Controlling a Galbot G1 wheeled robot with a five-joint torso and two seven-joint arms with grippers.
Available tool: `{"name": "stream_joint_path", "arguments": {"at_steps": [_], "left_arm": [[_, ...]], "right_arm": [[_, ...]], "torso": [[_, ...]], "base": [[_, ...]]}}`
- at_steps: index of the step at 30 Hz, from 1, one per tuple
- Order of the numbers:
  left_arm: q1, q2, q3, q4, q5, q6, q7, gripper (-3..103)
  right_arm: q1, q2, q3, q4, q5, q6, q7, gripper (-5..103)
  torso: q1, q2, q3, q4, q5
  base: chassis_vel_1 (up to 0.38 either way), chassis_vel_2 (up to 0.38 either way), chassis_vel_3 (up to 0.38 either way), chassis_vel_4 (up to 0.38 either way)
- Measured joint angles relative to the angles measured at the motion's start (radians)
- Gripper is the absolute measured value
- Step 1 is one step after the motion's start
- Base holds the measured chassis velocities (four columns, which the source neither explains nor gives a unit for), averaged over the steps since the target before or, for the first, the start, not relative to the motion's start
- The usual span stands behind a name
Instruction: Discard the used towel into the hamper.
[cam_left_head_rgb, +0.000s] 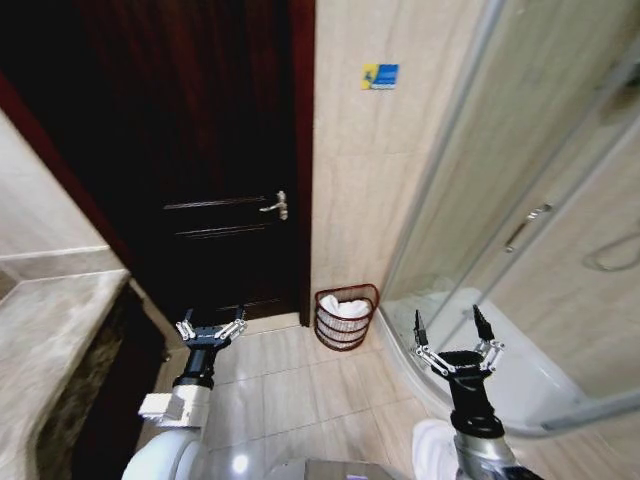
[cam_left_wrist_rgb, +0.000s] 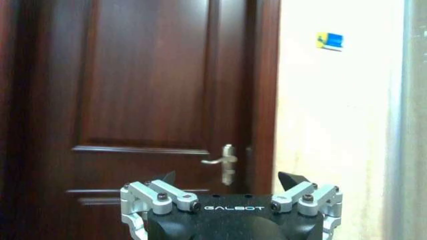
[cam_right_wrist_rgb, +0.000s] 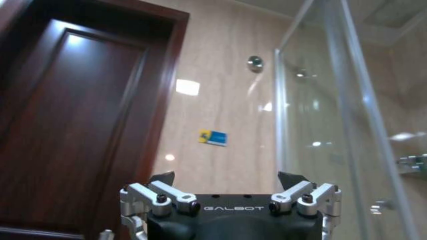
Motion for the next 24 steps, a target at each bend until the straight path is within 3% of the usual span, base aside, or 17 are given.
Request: {"name": "stream_joint_path", "arguments": {"at_steps": [24], "left_arm": [[0.0, 0.0, 0.0, 0.0, 0.0, 0.0, 0.0, 100]], "right_arm": [[-0.003, 0.0, -0.006, -0.009, 0.014, 0.01, -0.011, 100]], "torso": [[0.0, 0.0, 0.0, 0.0002, 0.0]], "base": [[-0.127, -0.127, -0.124, -0.125]]}}
